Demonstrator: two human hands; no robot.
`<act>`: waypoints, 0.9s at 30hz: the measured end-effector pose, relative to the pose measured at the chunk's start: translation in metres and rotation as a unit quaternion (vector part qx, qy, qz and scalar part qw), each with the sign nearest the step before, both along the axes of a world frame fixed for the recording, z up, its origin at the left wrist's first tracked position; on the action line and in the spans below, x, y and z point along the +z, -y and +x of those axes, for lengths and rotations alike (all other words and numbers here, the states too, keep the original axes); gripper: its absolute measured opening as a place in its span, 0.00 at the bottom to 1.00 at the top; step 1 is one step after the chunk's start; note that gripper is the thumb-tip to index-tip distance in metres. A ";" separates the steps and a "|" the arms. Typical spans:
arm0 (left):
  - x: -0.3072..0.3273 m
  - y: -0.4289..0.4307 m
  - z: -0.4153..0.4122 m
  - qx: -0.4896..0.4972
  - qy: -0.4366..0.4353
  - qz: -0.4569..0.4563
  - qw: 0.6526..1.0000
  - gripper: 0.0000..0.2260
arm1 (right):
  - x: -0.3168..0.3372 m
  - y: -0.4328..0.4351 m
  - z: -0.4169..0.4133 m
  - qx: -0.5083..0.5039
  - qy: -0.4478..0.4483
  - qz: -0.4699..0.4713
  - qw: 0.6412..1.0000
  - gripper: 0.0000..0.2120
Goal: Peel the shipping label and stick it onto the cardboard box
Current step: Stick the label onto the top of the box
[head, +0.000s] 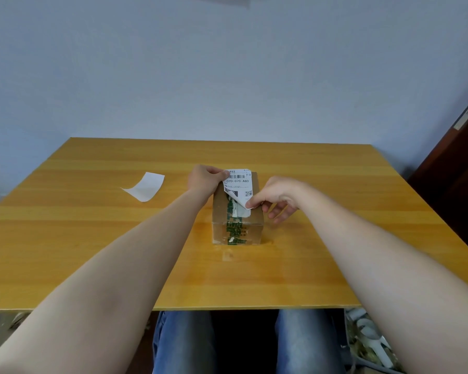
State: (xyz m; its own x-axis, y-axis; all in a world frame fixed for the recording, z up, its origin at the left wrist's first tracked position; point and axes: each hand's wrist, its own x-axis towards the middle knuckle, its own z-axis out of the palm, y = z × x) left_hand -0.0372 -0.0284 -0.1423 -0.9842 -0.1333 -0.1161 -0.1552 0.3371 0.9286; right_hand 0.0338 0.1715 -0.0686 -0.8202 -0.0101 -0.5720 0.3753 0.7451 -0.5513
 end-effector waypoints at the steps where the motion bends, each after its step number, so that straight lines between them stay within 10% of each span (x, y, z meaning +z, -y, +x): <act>1: 0.000 0.000 0.000 0.001 -0.002 0.000 1.000 0.07 | 0.000 0.000 0.000 0.001 -0.002 0.003 1.000 0.12; 18: 0.006 -0.003 0.012 -0.004 -0.015 -0.021 1.000 0.09 | 0.001 0.002 0.001 0.014 -0.013 0.033 0.999 0.14; 27: 0.008 -0.001 0.029 -0.009 -0.007 0.021 1.000 0.29 | -0.002 -0.010 0.006 0.012 -0.005 0.025 1.000 0.26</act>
State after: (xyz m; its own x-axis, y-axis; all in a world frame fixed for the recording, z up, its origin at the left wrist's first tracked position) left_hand -0.0080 -0.0275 -0.1340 -0.9880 -0.1109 -0.1077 -0.1366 0.2996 0.9442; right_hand 0.0400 0.1810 -0.0708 -0.8253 -0.0013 -0.5646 0.3518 0.7810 -0.5160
